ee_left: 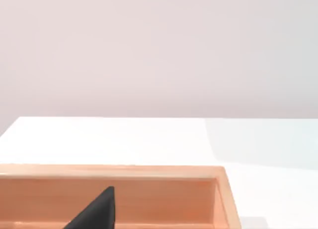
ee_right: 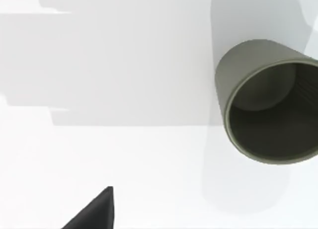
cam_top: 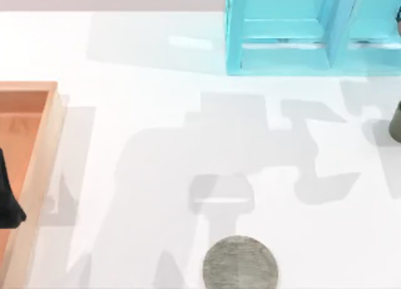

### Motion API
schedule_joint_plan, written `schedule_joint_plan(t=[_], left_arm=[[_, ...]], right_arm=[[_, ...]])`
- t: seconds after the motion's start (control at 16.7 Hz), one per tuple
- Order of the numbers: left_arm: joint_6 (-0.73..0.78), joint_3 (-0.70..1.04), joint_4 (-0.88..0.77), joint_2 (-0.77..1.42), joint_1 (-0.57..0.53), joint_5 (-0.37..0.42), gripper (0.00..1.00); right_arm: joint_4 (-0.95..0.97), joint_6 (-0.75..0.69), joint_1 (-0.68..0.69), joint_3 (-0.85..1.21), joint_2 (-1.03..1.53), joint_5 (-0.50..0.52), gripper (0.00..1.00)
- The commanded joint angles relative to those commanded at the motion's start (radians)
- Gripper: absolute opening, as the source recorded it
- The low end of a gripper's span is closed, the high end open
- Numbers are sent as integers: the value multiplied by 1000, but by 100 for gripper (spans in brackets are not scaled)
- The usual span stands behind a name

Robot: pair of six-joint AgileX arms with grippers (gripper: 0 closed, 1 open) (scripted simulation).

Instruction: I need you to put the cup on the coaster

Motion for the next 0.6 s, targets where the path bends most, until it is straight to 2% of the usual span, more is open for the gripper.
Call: schedule_joint_plan(t=[0.3,0.6], left_arm=[[0,0,0,0,0,0,100],[0,0,0,0,0,0,100]], right_arm=[[42,3,3,-41,5,0,100],[267,4,3,-215,41,0,100]])
